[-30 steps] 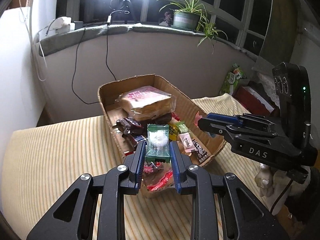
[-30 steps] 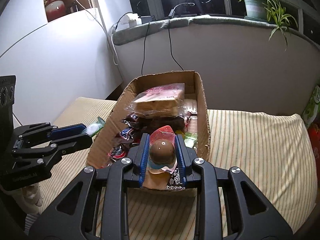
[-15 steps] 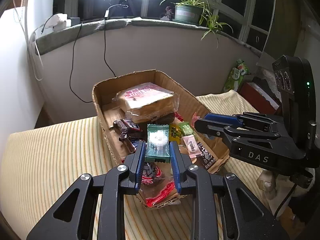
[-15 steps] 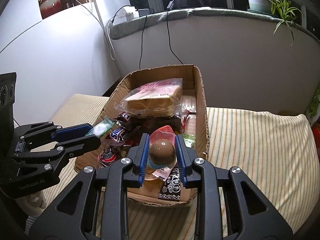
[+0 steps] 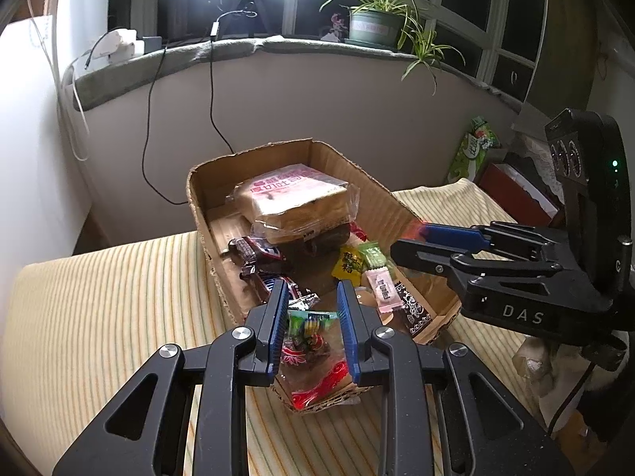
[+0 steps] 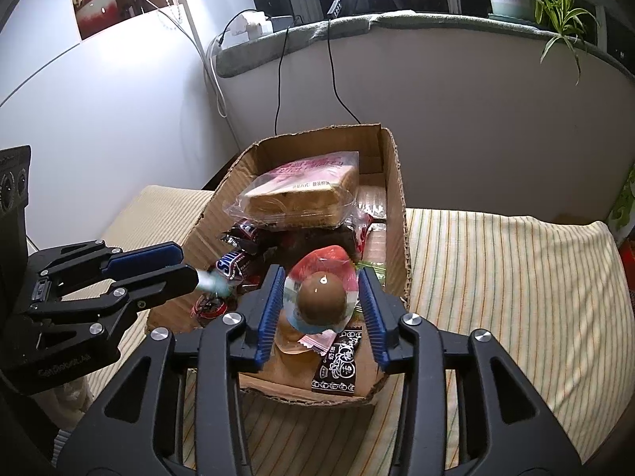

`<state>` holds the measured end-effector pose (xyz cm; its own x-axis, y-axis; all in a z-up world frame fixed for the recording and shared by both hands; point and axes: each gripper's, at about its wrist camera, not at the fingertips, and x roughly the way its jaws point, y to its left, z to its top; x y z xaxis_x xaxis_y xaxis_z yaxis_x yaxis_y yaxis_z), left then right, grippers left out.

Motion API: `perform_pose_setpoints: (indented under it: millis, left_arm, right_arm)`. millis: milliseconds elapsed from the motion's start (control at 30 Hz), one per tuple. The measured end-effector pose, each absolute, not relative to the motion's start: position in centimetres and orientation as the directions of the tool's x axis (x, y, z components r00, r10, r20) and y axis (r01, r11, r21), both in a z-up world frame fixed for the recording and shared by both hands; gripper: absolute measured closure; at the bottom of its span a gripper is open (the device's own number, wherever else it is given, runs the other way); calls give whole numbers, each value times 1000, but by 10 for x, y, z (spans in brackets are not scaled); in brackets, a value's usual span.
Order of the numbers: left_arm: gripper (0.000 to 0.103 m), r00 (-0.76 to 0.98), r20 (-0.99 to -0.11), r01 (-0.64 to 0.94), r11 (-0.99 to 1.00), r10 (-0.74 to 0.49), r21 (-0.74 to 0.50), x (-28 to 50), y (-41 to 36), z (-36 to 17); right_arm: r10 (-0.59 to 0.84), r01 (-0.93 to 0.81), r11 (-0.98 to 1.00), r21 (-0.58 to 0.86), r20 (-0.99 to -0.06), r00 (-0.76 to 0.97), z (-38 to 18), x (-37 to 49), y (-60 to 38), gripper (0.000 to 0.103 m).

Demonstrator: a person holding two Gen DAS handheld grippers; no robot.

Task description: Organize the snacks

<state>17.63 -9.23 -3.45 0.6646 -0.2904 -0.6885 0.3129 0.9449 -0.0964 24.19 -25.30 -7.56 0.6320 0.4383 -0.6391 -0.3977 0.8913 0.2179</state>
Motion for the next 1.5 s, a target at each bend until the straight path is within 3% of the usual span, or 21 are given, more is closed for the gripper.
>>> perform_pose_setpoints:
  millis: [100,267,333,433,567,700,833,1233,1500]
  left_arm:
    - [70,669,-685,310,946,-289,-97,175,-91,-33]
    - [68,674,-682,302,948,-284,-96,171,-89,-31]
    - [57,681,-677,298,950,-281,-95,168,-87,-29]
    - [51,687,-671,291,952,-278,-96,165,-85,-27]
    - [46,691,-669,286,954,-274,-96,161,-82,-26]
    - [32,702,-664,268,959,-258,-89,156,-79,-24]
    - [24,712,-658,244,965,-247,-98,149,-75,-23]
    - [24,749,-624,196,974,-223,-112,114,-66,-11]
    - [21,771,-608,147,982,-187,-116,84,-61,-8]
  right_arm:
    - [434,-394,894,215,-636,638,-73,239,-254,59]
    - [425,-386,899,207,-627,653,-68,234,-256,44]
    - [420,-384,901,202,-626,656,-66,231,-256,36]
    - [414,-381,904,196,-625,662,-65,229,-257,27]
    - [410,-376,906,194,-623,666,-63,225,-259,20]
    - [401,-371,910,186,-623,672,-61,219,-260,14]
    - [401,-369,910,188,-620,674,-57,213,-261,12]
    - [353,-334,931,148,-605,714,-40,181,-262,1]
    - [296,-284,951,120,-615,731,-41,153,-261,0]
